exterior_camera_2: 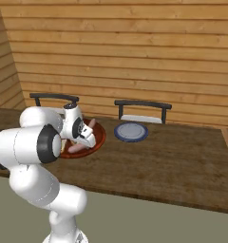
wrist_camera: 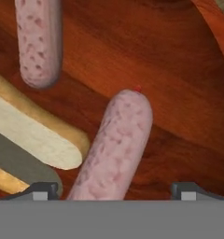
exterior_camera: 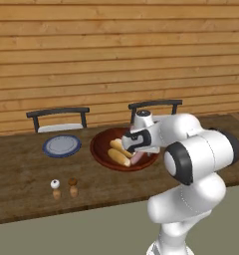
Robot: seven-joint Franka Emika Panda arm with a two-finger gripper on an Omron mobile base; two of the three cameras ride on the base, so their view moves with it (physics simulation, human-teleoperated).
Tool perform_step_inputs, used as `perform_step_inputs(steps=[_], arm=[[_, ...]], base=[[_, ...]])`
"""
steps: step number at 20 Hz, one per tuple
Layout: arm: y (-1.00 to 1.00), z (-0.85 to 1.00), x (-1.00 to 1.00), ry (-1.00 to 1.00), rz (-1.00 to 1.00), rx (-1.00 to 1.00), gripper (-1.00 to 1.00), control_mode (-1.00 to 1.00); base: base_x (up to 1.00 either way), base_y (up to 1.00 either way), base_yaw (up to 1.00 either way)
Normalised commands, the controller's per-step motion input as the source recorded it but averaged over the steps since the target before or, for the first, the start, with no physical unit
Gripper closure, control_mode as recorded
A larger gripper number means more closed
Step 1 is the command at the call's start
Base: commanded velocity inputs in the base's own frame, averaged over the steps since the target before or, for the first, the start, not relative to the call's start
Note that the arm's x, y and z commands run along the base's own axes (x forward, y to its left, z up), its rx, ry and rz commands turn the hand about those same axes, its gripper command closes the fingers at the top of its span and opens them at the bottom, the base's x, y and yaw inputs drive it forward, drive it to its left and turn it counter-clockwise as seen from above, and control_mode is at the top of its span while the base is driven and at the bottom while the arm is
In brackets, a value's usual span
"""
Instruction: Place one bun and one sausage from the bowl on each plate.
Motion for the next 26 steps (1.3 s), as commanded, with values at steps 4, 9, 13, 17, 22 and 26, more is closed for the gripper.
perform_step_inputs(steps=[4,9,13,17,22,26], arm=[[0.0,-0.25,0.0,0.0,-0.05,0.0,-1.0,-1.0],[0.0,-0.26,0.0,-0.02,-0.06,0.0,-1.0,-1.0],[0.0,-0.24,0.0,-0.03,-0.09,0.0,-1.0,-1.0],[0.02,-0.1,0.07,0.0,-0.06,0.0,-1.0,-1.0],[0.0,-0.25,0.0,-0.02,-0.07,-0.01,-1.0,-1.0],[0.0,-0.74,-0.03,0.0,-0.07,-0.09,-1.0,-1.0]], base=[[0.0,0.0,0.0],[0.0,0.0,0.0],[0.0,0.0,0.0],[0.0,0.0,0.0],[0.0,0.0,0.0],[0.0,0.0,0.0]])
